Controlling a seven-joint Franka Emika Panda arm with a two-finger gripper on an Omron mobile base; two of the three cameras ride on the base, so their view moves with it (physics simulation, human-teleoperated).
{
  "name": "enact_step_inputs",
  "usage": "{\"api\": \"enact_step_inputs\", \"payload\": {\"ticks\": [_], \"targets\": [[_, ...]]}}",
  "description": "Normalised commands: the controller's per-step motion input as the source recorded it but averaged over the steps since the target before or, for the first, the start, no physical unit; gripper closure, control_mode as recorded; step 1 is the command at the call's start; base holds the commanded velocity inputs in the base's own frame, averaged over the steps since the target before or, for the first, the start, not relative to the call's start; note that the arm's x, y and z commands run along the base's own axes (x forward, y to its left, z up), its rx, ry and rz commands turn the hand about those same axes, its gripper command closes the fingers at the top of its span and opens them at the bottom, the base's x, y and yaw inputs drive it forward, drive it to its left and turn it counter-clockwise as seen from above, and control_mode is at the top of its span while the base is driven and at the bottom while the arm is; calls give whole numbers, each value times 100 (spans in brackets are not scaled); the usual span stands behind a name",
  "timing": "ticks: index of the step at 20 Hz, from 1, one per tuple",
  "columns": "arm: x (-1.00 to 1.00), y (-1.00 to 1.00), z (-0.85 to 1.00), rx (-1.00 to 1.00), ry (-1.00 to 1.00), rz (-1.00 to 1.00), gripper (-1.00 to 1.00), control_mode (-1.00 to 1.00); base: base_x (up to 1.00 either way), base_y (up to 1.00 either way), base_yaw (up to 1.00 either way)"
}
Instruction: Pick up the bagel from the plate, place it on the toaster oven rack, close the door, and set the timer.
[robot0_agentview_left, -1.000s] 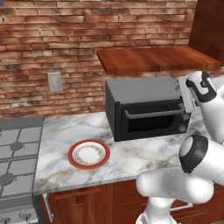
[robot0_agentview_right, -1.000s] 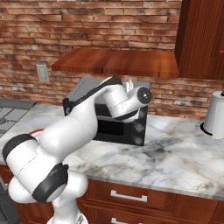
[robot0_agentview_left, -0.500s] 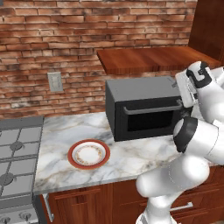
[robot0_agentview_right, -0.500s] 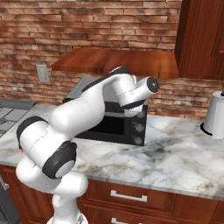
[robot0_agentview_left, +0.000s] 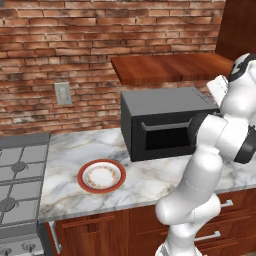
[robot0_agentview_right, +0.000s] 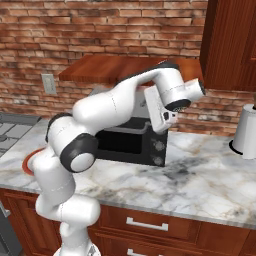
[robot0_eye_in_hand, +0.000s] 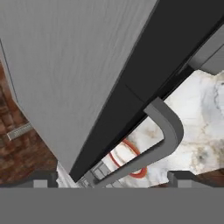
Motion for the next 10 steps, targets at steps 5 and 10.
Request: {"api": "enact_step_inputs", "payload": {"ticks": [5,10], "targets": [[-15,0,26,0,-30,-4,-100,-100,0,0,0],[-27,0,2,-2,-37,-4,-100,-100,0,0,0]]}}
